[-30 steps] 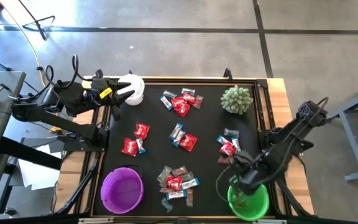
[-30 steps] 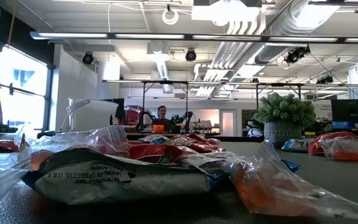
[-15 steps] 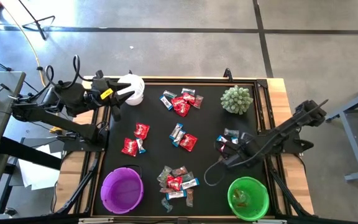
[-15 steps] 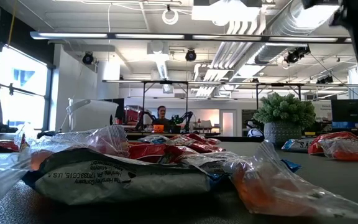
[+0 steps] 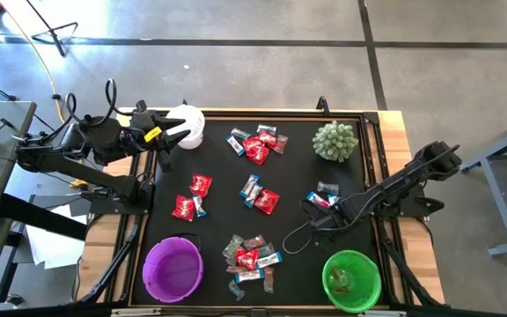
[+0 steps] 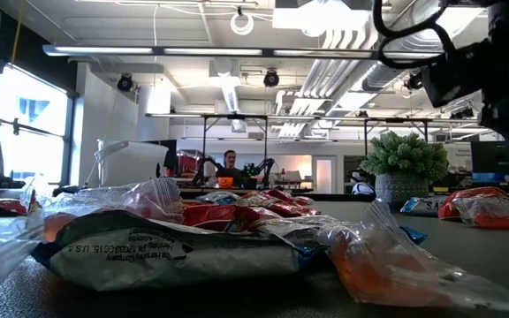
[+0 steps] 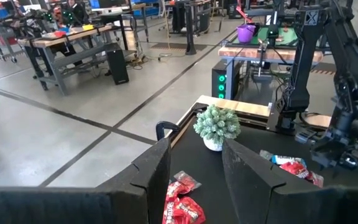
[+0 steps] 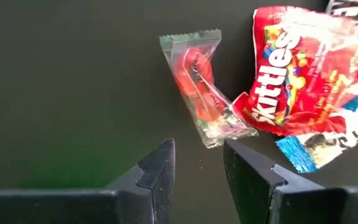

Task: Sort candy
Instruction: Put the red gummy into the green bucket

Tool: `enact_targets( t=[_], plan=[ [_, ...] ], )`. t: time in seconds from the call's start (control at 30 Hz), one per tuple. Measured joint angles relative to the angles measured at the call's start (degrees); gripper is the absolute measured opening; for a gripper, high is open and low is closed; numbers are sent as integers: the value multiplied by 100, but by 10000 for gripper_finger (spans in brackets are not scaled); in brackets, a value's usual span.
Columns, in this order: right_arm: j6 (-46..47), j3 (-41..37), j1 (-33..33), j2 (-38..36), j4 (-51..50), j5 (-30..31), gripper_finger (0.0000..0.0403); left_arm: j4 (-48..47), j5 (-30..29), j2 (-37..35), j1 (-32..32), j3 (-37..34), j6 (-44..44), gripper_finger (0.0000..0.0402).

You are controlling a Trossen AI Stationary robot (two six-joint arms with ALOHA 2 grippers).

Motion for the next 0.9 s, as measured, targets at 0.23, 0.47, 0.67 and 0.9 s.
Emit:
enact_targets(
  t=[0.23, 0.47, 0.67, 0.9],
  plan=[
    [86, -275, -156, 0, 702, 138, 133, 1, -2, 2, 0, 0, -3, 131],
    [-1335, -278, -369, 0, 993, 149, 133, 34, -2, 0, 0, 0, 1, 131],
    [-2104, -278, -554, 0, 1003, 132, 133, 34, -2, 2, 0, 0, 1, 131],
    [-2183, -278, -766, 0, 1012, -107, 133, 36, -2, 0, 0, 0, -1, 131]
  ],
)
